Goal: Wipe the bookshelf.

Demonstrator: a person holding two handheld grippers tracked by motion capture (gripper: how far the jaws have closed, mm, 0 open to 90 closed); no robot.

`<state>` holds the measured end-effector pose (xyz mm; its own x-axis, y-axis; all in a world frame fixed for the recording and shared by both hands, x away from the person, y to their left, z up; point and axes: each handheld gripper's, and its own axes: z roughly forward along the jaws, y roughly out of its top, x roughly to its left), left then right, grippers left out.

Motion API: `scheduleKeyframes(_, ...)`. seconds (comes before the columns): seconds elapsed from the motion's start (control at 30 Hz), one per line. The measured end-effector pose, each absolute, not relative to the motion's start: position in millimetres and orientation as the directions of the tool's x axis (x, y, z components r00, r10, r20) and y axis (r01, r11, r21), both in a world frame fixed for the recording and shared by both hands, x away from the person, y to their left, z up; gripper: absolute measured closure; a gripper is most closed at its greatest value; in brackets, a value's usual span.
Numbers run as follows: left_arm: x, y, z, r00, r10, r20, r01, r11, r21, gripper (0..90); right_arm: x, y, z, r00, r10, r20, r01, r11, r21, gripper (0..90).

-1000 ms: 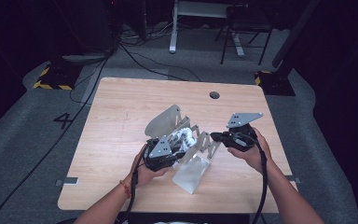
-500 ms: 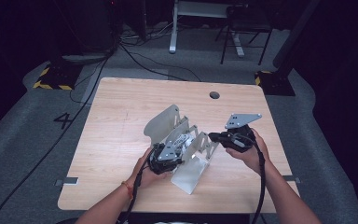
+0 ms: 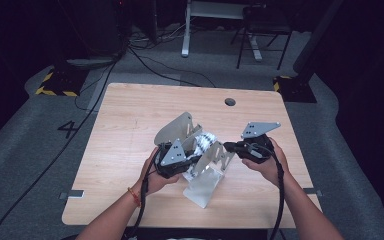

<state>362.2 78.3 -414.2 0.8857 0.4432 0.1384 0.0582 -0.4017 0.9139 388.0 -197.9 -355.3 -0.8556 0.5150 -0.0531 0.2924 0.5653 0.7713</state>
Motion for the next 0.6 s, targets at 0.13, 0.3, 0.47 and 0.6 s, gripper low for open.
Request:
scheduleKeyframes(0.13,363.4,75.6,-414.2,0.887,0.441,0.137,0.064,-0.411,0.909,79.1,388.0,-198.1,-355.6,-0.855,0.515,-0.055,0.290,0.564,0.773,89.8)
scheduleKeyframes(0.3,362.2,75.1,-435.1,0.897,0.428,0.113,0.105,-0.453,0.885,79.1,386.9,-198.4,-356.2,-0.854,0.517,-0.059,0.286,0.561,0.777,89.8)
scheduleKeyframes(0.47,360.2,70.8,-452.1,0.902,0.415,0.119,0.124,-0.513,0.849,79.1,387.4,-197.6,-356.4,-0.854,0.516,-0.064,0.283,0.564,0.776,89.7)
scheduleKeyframes(0.6,359.5,69.7,-465.9,0.907,0.407,0.107,0.144,-0.539,0.830,79.2,387.5,-197.0,-356.5,-0.854,0.516,-0.068,0.281,0.567,0.774,89.7)
